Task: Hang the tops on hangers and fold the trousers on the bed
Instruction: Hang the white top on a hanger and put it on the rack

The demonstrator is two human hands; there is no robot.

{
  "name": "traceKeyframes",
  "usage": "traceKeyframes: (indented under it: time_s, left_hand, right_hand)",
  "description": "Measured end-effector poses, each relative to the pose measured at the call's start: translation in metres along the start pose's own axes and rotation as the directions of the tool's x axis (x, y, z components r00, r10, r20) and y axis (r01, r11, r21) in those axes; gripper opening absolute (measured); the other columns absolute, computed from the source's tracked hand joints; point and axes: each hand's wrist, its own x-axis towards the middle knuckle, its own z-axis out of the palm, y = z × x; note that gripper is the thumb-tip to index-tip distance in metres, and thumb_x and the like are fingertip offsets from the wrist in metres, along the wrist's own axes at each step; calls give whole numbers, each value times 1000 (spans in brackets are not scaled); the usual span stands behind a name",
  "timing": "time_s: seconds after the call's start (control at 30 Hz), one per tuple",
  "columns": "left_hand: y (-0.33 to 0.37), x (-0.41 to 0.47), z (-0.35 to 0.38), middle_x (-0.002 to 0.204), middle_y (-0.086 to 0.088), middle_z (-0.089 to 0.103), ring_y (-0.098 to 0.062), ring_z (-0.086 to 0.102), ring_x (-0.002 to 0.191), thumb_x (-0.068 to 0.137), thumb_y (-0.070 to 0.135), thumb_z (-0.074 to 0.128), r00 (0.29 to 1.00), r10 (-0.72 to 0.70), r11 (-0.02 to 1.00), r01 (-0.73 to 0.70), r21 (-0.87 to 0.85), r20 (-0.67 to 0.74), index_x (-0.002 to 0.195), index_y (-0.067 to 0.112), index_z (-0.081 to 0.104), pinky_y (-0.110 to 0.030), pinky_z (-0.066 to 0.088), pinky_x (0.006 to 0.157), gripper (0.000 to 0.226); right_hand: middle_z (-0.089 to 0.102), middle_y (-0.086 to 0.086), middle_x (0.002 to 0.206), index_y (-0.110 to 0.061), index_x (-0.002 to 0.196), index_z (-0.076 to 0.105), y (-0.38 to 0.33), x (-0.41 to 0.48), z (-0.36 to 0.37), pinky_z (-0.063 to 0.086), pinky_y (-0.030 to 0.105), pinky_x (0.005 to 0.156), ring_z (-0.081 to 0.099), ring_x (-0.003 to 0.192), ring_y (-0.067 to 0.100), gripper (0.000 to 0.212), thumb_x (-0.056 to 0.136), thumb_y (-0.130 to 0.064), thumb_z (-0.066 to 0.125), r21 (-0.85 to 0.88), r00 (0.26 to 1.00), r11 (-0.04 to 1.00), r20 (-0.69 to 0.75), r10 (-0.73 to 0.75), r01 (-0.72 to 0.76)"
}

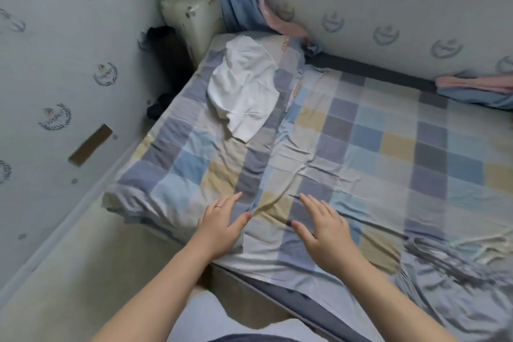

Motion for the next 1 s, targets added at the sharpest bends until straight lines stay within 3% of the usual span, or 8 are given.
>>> traceKeyframes:
  time_s: [0.23, 0.5, 0.6, 0.8, 1.0]
  left_hand:
    - [-84, 100, -76, 156, 5, 41, -22, 31, 145, 89, 65, 41, 993, -72, 996, 76, -39, 97, 152, 32, 37, -43, 29, 118, 71]
    - [-211, 284, -120, 153, 0, 45, -24, 36, 141, 100, 44, 54, 978, -107, 994, 111, -17, 178, 149, 27, 41, -44, 33, 114, 54]
    - [-258, 368, -112, 153, 0, 44, -25, 36, 141, 100, 43, 54, 987, -65, 998, 62, 25, 148, 149, 26, 41, -38, 31, 113, 53]
    - [-338, 534, -70, 156, 2, 38, -25, 31, 144, 98, 44, 56, 998, 36, 989, -43, 143, 47, 151, 30, 36, -44, 30, 116, 59]
    - [-365, 661, -43, 161, 4, 27, -29, 33, 141, 96, 31, 63, 985, 161, 986, -158, 51, -55, 157, 35, 24, -45, 32, 115, 72]
  right_hand:
    - [24, -13, 163, -37, 158, 15, -76, 129, 33, 21, 42, 121, 19, 151, 13, 65, 101, -55, 41, 23, 996, 997, 59, 69, -70]
    - [33, -9, 159, -34, 157, 21, -140, 325, 82, 29, 40, 116, 30, 146, 16, 62, 101, -48, 45, -36, 988, 991, 81, 133, -131]
    - [38, -4, 156, -32, 156, 24, -145, 423, 116, 33, 42, 113, 36, 141, 22, 63, 100, -44, 50, -73, 994, 993, 49, 93, -89]
    - [40, 0, 154, -28, 155, 26, -137, 610, 203, 37, 44, 108, 39, 135, 30, 65, 96, -33, 54, -122, 997, 992, -74, 3, -12]
    - [22, -1, 158, -30, 151, 25, -137, 745, 255, 34, 51, 109, 19, 146, 30, 70, 91, -32, 61, -288, 961, 957, -251, -112, 36]
